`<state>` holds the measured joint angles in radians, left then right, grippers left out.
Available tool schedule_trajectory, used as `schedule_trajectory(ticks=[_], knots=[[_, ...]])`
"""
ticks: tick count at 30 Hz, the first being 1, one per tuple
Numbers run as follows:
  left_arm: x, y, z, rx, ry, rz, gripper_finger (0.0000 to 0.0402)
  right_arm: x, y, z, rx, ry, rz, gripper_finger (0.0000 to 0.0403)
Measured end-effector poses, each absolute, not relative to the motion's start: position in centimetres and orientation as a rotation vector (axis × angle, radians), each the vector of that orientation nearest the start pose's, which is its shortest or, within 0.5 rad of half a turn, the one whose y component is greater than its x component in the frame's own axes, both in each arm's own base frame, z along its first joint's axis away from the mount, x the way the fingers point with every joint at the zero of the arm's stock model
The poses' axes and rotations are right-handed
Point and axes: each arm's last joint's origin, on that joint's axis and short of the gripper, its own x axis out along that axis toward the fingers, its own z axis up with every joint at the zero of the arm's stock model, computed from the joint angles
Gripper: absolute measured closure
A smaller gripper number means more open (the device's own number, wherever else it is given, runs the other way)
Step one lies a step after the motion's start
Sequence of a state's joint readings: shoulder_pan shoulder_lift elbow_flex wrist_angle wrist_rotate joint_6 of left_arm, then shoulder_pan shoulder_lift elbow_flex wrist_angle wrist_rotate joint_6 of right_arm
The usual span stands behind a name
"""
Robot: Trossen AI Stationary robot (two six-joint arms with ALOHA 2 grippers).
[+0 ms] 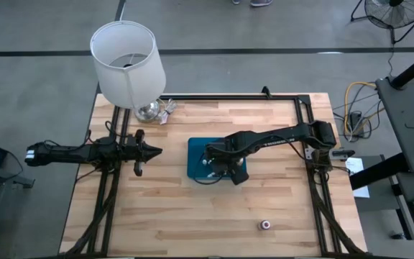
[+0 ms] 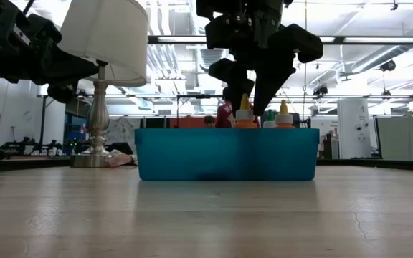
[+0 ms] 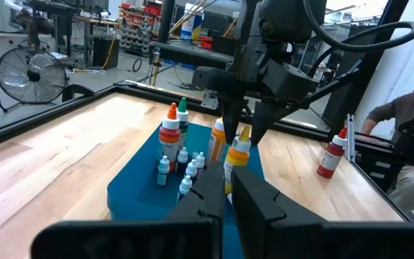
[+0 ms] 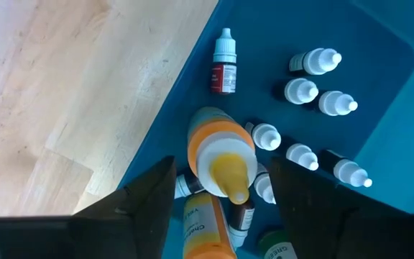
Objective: Pick & Place food coloring
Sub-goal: Put the large red food coloring bottle into the blue bin
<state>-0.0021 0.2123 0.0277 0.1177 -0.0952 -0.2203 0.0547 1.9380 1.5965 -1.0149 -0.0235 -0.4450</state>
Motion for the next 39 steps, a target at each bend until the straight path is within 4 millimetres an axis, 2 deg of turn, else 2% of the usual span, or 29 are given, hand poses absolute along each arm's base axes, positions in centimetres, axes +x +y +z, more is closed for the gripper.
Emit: schedule_trajectory(ticks=[10, 20, 27, 39], knots=[[11.0, 0.3, 16.7, -0.217, 0.055, 0.099, 0.04, 37.9, 2.1, 25.4, -0.397, 1.254, 0.351, 0.0184], [11.0, 0.2, 16.7, -0.217, 0.056, 0.1, 0.04, 36.0, 2.8, 28.7, -0.382, 1.188, 0.334, 0.0184], [11.0, 0.2, 16.7, -0.216, 0.057, 0.1, 0.04, 34.6, 4.2, 30.8, -0.344, 1.133, 0.339, 0.0184], [11.0, 0.3, 16.7, -0.216, 0.055, 0.1, 0.04, 33.4, 8.1, 31.3, -0.369, 1.114, 0.44, 0.0183]])
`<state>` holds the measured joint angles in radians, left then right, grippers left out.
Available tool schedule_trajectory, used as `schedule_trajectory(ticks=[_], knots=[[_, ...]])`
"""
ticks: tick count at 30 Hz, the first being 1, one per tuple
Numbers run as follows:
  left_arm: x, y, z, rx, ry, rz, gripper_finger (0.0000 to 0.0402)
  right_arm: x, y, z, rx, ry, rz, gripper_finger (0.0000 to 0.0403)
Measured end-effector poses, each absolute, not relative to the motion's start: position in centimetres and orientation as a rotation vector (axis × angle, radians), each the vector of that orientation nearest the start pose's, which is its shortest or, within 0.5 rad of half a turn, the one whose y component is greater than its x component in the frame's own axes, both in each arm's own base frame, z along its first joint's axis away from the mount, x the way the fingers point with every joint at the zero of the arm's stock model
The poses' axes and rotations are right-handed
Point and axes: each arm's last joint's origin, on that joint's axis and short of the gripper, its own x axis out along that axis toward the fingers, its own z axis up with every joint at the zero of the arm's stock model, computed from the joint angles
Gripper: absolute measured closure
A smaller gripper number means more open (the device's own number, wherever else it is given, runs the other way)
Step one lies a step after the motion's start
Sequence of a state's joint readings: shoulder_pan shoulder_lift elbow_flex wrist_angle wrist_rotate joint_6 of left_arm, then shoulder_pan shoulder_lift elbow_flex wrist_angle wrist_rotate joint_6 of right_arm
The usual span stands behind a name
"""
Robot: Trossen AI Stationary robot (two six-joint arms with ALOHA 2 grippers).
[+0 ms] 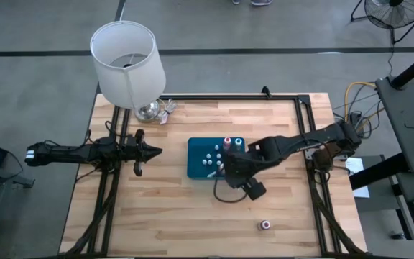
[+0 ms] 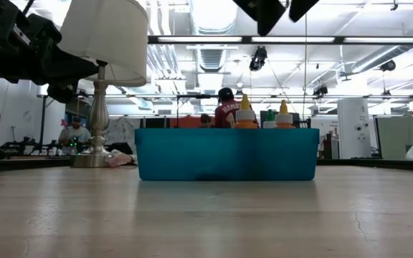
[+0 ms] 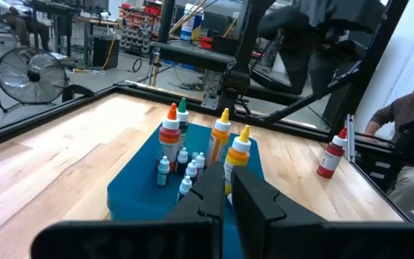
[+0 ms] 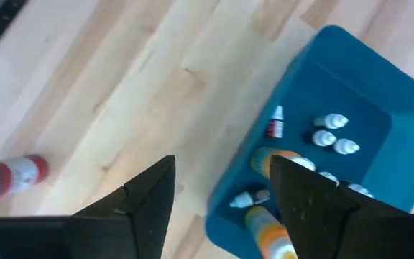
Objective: Pick & Place food coloring
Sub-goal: Put the large red food coloring bottle into the blue bin
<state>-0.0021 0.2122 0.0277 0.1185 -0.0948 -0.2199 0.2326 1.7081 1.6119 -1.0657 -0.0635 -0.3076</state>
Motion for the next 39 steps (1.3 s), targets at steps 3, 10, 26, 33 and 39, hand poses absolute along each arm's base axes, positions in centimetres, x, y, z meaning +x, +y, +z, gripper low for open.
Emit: schedule_trajectory(ticks=[3, 10, 26, 33, 39], knots=[[11.0, 0.3, 16.7, -0.216, 0.056, 0.1, 0.04, 33.1, 9.0, 31.4, -0.345, 1.117, 0.438, 0.0183], [11.0, 0.2, 16.7, -0.217, 0.057, 0.1, 0.04, 30.9, 11.0, 32.8, -0.4, 1.097, 0.512, 0.0183], [11.0, 0.3, 16.7, -0.217, 0.056, 0.1, 0.04, 23.4, 14.9, 37.0, -0.547, 0.994, 0.722, 0.0183], [11.0, 0.3, 16.7, -0.216, 0.056, 0.1, 0.04, 21.9, 17.4, 37.0, -0.548, 0.982, 0.785, 0.0183], [11.0, 0.2, 16.7, -0.217, 0.056, 0.099, 0.04, 21.1, 18.9, 37.0, -0.51, 0.957, 0.804, 0.0183]])
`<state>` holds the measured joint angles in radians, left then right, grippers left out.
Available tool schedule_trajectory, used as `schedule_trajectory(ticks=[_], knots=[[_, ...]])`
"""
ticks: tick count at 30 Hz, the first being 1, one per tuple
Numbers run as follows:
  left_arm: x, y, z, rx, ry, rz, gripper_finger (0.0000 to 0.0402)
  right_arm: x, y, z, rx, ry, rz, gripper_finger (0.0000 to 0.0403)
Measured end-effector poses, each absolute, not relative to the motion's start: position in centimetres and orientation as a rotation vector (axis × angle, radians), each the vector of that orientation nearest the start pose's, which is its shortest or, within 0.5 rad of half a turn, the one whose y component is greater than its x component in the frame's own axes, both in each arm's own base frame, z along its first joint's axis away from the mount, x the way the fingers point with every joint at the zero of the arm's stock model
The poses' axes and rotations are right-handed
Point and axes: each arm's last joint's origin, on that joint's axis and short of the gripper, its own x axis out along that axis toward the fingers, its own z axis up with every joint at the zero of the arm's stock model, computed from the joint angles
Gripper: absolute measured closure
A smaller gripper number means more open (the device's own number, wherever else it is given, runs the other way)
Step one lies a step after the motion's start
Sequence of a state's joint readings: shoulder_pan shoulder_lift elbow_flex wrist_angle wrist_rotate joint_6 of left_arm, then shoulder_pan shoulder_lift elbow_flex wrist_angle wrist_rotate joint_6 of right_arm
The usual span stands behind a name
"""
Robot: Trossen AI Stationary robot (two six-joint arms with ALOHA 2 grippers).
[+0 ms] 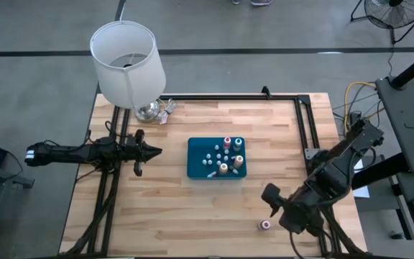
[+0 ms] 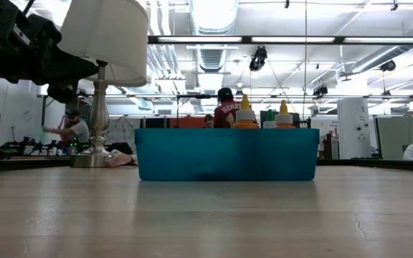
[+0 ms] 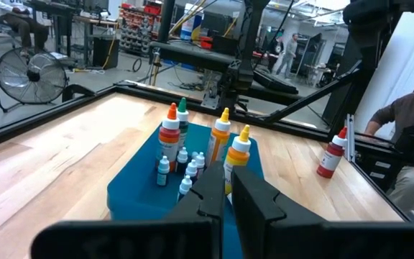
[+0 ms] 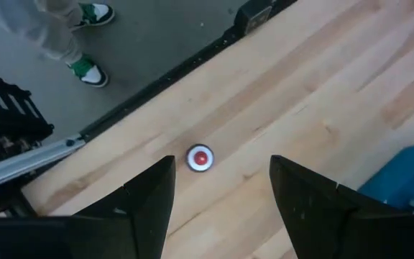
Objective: Pick & Place food coloring
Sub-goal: Put the large red food coloring bottle into the blue bin
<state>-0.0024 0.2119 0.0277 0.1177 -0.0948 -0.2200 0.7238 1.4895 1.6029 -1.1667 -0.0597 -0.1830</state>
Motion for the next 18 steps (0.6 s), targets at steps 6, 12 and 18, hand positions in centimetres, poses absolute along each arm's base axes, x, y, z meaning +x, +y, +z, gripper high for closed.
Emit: schedule_trajectory(ticks=[6, 12, 18], knots=[[11.0, 0.2, 16.7, -0.217, 0.056, 0.099, 0.04, 20.9, 19.9, 36.5, -0.488, 0.989, 0.8, 0.0183], [11.0, 0.3, 16.7, -0.217, 0.056, 0.1, 0.04, 21.6, 20.8, 35.5, -0.474, 1.016, 0.791, 0.0183], [11.0, 0.3, 16.7, -0.217, 0.056, 0.1, 0.04, 22.6, 21.5, 34.2, -0.481, 1.064, 0.778, 0.0183]])
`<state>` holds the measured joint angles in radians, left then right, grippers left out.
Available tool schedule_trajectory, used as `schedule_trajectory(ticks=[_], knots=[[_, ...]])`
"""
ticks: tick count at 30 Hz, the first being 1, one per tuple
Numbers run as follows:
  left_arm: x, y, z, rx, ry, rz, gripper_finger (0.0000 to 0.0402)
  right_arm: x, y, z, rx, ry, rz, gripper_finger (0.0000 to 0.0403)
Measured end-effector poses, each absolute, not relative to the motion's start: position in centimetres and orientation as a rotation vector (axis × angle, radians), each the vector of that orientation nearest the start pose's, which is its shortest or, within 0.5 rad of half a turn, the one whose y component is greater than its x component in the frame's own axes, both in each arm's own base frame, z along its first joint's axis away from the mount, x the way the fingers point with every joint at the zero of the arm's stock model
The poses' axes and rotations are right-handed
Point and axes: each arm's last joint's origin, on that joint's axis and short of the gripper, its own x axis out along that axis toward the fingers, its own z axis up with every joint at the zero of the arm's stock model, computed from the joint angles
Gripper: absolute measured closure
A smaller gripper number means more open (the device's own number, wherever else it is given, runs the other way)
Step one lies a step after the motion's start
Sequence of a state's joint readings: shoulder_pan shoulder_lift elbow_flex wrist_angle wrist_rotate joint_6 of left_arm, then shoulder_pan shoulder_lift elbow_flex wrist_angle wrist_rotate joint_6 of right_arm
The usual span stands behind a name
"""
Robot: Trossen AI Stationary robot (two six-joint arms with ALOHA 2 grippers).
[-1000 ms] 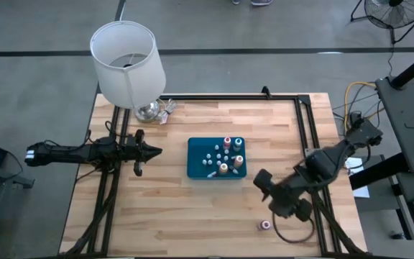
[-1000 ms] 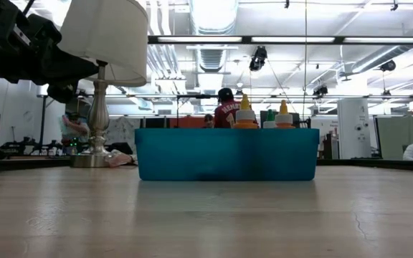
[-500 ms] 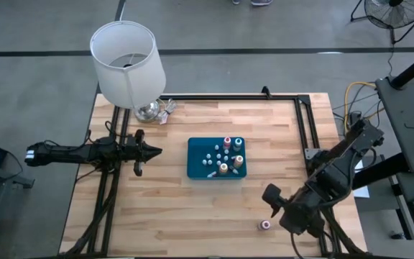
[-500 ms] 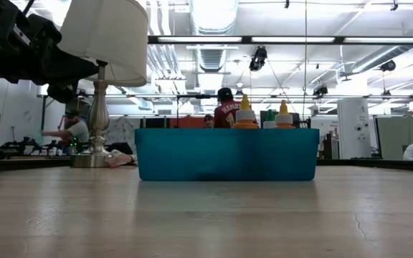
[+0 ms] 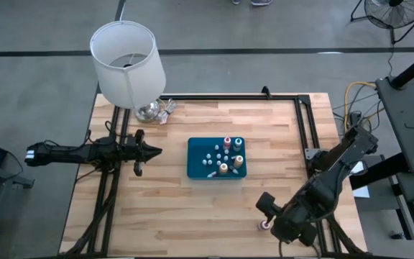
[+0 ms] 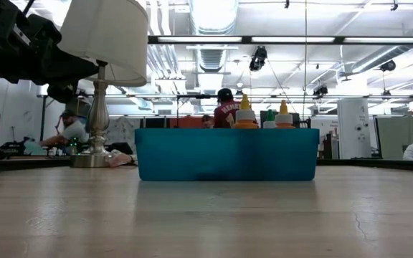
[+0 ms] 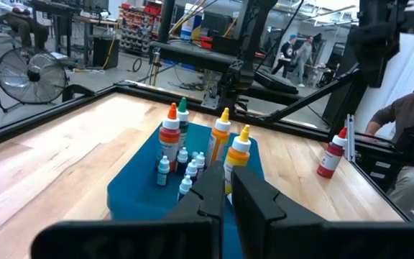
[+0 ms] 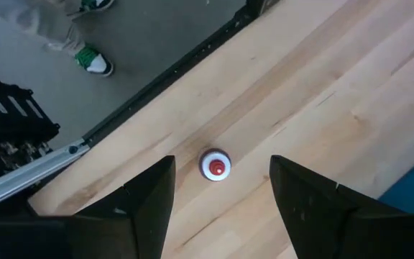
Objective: Pick & Place food coloring
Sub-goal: Put the large red food coloring bottle into the blue bin
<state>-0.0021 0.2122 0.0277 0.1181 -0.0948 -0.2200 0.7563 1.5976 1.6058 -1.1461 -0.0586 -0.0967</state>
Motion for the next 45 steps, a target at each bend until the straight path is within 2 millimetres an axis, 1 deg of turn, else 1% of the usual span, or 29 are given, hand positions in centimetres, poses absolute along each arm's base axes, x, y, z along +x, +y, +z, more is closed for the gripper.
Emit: schedule_trajectory(ticks=[5, 11, 13, 19, 33, 42, 45], knots=[[11.0, 0.2, 16.7, -0.217, 0.056, 0.099, 0.04, 23.5, 22.2, 32.6, -0.504, 1.116, 0.766, 0.0183], [11.0, 0.3, 16.7, -0.217, 0.056, 0.1, 0.04, 24.1, 22.8, 30.1, -0.561, 1.249, 0.753, 0.0183], [11.0, 0.3, 16.7, -0.217, 0.056, 0.1, 0.04, 24.2, 22.9, 29.5, -0.57, 1.27, 0.749, 0.0183], [11.0, 0.2, 16.7, -0.217, 0.056, 0.099, 0.04, 24.4, 23.0, 27.8, -0.571, 1.274, 0.748, 0.0183], [11.0, 0.3, 16.7, -0.217, 0.056, 0.1, 0.04, 24.1, 22.7, 24.0, -0.574, 1.3, 0.74, 0.0183], [11.0, 0.2, 16.7, -0.216, 0.056, 0.099, 0.04, 24.3, 22.7, 22.6, -0.558, 1.27, 0.739, 0.0183], [11.0, 0.2, 16.7, -0.217, 0.056, 0.099, 0.04, 24.5, 22.5, 22.5, -0.551, 1.269, 0.731, 0.0183]])
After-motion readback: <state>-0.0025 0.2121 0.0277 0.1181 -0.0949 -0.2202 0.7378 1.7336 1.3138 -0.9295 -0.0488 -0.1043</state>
